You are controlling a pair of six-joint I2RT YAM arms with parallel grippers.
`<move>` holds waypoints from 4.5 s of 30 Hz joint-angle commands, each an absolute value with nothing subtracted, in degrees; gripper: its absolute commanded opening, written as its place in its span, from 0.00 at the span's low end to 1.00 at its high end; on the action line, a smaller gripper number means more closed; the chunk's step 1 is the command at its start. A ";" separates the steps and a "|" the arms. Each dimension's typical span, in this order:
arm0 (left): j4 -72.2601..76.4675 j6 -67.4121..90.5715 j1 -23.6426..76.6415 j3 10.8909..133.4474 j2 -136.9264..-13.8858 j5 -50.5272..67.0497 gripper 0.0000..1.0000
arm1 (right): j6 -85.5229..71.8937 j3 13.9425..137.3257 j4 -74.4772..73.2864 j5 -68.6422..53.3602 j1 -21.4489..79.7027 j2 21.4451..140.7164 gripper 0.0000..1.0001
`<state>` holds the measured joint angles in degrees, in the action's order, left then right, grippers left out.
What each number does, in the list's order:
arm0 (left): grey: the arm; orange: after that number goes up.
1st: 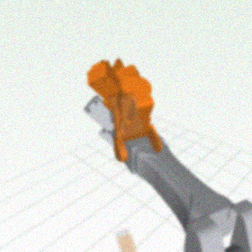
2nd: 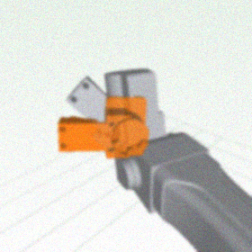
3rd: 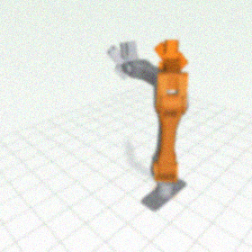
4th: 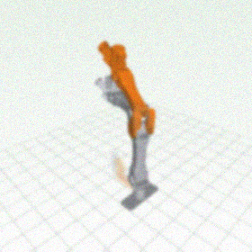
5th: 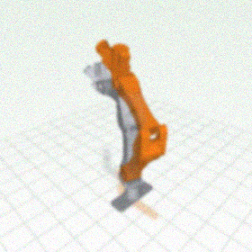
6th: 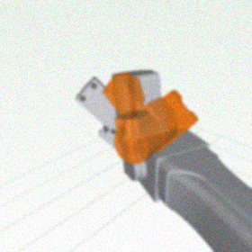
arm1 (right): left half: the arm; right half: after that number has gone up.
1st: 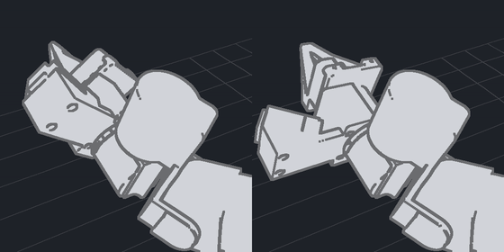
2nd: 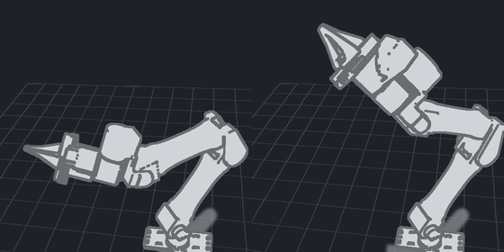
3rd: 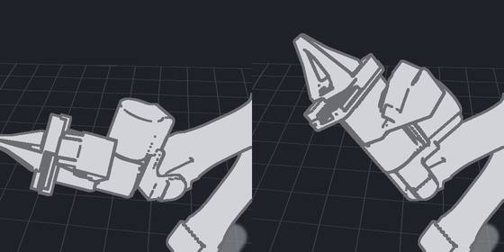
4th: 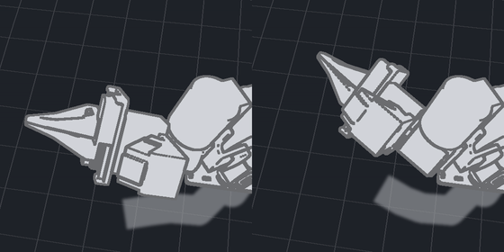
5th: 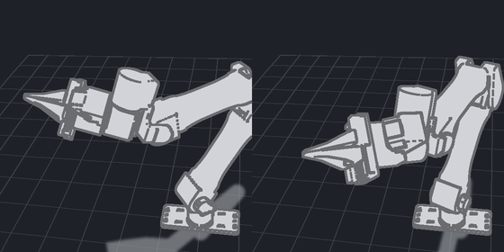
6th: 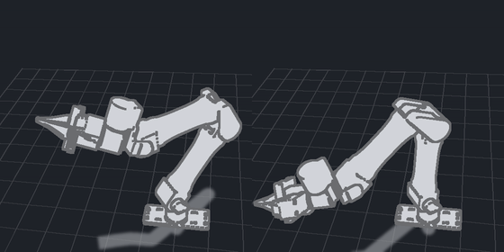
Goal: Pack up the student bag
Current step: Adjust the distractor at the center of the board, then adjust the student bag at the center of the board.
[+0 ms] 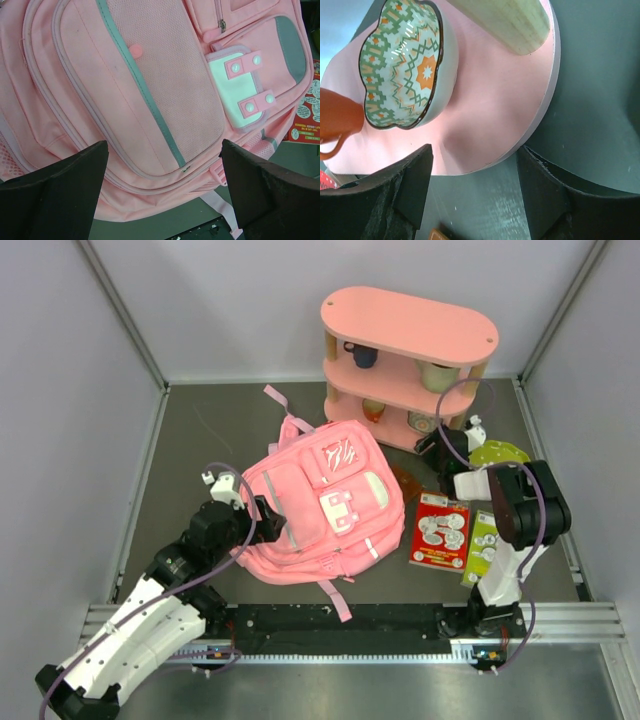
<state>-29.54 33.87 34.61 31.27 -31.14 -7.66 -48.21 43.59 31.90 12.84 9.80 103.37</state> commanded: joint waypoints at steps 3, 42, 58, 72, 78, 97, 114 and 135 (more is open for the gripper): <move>-27.77 33.49 34.72 32.43 -31.29 -9.05 0.98 | -48.87 49.83 32.43 10.90 7.82 107.23 0.68; -27.33 33.75 34.80 32.34 -31.64 -7.65 0.99 | -48.95 57.85 31.71 -5.35 2.46 111.19 0.83; -27.25 33.22 34.72 31.20 -29.97 -7.03 0.98 | -43.34 41.85 31.92 -32.16 5.62 91.24 0.85; -27.95 33.05 34.80 30.59 -29.09 -5.01 0.98 | -35.33 25.67 8.45 -22.95 15.29 68.48 0.91; -27.60 32.96 34.80 30.59 -29.62 -5.01 0.98 | -37.53 19.52 7.90 -26.27 15.56 59.51 0.99; -25.84 34.10 34.80 29.97 -30.41 -1.06 0.98 | -52.28 16.09 29.43 -20.66 24.79 74.80 0.56; -23.03 33.49 34.80 37.08 -32.07 6.05 0.98 | -56.16 20.75 15.82 4.25 24.79 42.22 0.00; -21.15 57.54 76.71 35.24 -49.22 -20.52 0.98 | -53.37 11.69 6.07 12.04 24.87 34.01 0.00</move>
